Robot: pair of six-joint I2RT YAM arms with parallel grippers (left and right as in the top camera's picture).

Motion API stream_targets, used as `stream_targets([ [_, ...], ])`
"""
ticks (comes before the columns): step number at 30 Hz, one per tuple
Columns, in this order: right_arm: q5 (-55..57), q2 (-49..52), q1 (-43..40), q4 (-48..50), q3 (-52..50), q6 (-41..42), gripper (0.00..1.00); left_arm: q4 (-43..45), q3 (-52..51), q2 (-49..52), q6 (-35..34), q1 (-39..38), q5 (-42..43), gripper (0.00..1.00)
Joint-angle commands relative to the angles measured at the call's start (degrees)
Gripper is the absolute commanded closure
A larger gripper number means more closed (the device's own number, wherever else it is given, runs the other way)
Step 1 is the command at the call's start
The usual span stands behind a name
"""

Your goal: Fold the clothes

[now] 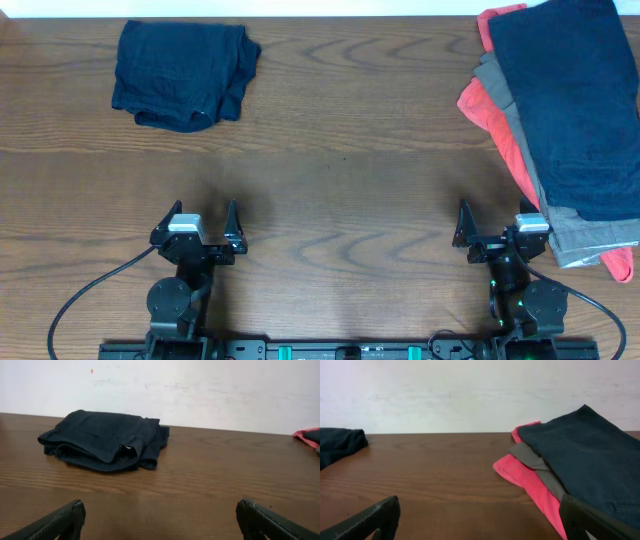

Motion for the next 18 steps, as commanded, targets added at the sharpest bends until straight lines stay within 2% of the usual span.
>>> stream_targets([
  [1, -0.4, -0.1, -0.5, 1.2, -0.1, -0.4, 0.01, -2.1, -0.7, -0.4, -0.5, -0.3, -0.7, 0.02],
  [6, -0.5, -0.1, -0.5, 5.4, -0.1, -0.4, 0.01, -1.3, 0.3, -0.4, -0.5, -0.3, -0.7, 0.02],
  [13, -3.5, -0.1, -0.5, 6.3, -0.1, -0.5, 0.01, -1.8, 4.7, 0.2, -0.6, -0.3, -0.7, 0.02],
  [18, -4.8, 0.1, -0.5, 6.9, 0.6, -0.4, 0.01, -4.3, 11.1, 5.7, -0.6, -0.3, 1.4, 0.02],
])
